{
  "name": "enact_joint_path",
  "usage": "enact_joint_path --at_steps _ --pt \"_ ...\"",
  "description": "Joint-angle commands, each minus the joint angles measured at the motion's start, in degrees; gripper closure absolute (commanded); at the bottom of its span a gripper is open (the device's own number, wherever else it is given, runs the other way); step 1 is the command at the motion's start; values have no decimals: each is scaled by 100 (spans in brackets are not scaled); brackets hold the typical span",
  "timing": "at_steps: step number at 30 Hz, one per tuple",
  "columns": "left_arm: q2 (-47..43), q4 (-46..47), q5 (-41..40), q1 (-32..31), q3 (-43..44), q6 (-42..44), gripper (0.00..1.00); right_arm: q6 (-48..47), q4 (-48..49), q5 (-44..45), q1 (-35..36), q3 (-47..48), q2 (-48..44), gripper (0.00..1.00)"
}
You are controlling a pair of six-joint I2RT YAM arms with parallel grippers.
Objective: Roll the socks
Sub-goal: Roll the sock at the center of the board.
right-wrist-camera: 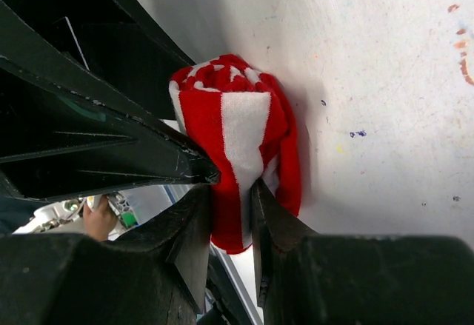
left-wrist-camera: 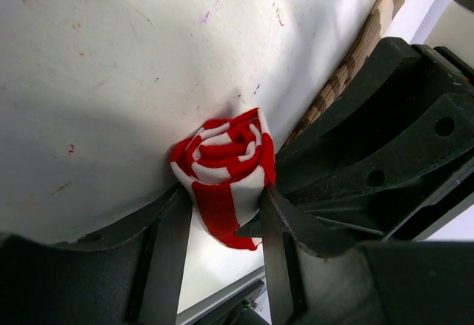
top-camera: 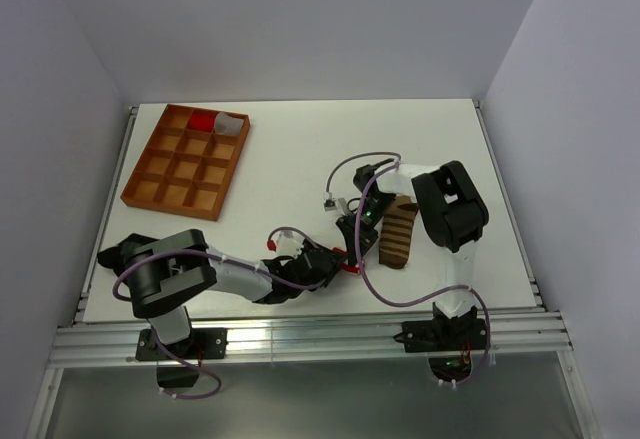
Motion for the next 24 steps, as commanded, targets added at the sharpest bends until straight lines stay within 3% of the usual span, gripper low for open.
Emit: enact_joint_path --at_steps 1,6,10,17,20,24 --pt "341 -1064 -107 13 147 -76 55 -467 322 971 51 -94 352 88" --pt "490 -1399 6 92 385 3 62 -617 190 963 43 -120 361 88" --pt "736 -1785 200 214 701 143 81 -643 181 962 43 -155 309 87" --pt "816 -1927 341 364 772 372 100 -687 172 980 43 -182 291 85" --pt "816 -2102 358 426 798 468 100 -600 286 1041 43 -226 203 78" --pt "807 -2137 358 461 763 521 100 -371 497 1191 8 -287 -34 60"
